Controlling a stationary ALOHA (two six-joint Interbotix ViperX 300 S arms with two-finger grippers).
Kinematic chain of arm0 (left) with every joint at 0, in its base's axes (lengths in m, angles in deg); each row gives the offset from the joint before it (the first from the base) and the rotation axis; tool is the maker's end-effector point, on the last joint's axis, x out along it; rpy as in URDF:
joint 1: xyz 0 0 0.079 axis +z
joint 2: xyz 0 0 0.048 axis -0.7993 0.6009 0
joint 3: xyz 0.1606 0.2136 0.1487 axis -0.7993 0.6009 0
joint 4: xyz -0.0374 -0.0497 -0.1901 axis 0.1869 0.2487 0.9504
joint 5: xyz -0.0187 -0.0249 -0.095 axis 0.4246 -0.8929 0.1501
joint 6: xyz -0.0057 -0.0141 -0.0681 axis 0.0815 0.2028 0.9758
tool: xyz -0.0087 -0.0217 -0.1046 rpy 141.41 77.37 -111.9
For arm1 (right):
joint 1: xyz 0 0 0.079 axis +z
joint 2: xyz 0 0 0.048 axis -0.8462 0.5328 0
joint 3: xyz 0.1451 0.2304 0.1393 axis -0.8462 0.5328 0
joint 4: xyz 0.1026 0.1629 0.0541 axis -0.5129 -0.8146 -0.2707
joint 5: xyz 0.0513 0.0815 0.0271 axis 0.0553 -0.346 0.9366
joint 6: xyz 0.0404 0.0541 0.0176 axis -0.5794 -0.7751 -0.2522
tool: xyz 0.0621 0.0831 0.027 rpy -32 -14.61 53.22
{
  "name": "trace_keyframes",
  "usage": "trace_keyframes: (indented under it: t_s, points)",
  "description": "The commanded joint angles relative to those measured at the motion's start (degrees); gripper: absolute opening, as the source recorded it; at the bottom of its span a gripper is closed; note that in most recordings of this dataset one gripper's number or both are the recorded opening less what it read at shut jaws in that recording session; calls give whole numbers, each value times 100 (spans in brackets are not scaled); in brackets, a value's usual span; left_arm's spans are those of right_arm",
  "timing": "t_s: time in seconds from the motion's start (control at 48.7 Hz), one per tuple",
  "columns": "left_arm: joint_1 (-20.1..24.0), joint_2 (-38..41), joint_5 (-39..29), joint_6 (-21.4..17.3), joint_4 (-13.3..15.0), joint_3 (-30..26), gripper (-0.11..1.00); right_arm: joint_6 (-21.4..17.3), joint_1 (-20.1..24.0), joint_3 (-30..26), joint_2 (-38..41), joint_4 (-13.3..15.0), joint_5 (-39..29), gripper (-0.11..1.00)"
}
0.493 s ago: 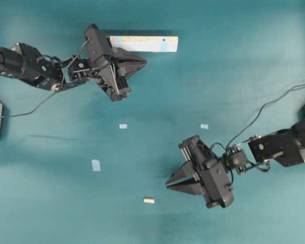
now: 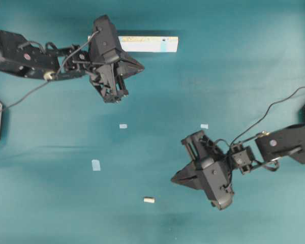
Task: Move the wooden board into place and insert the rod into its hole.
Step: 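Lower the left gripper onto the white board's end and grasp it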
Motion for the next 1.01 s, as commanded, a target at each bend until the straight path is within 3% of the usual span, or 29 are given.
trace_keyframes:
  t_s: [0.0,0.082,0.267,0.39,0.575,0.658,0.986]
  points:
    - [0,-334,-501,-211,-18,-167,1,-35,26,-141,-343,35,-457,-1]
    - [18,-457,-949,-519,-18,-229,12,-44,53,-211,-448,35,-747,-1]
    - [264,-545,-1652,-1169,-18,-396,65,-53,97,-360,-483,26,-1204,0]
    - [606,-580,-1942,-1740,-18,-510,88,-79,97,-404,-492,0,-1380,23]
    - [1072,-633,-2206,-2435,-18,-606,89,-413,97,-448,-519,9,-1714,76]
    - [1230,-642,-2259,-2637,-18,-650,89,-571,97,-448,-527,9,-1740,93]
    - [1512,-44,-2224,-3076,-18,-809,89,-809,105,-483,-527,18,-1749,94]
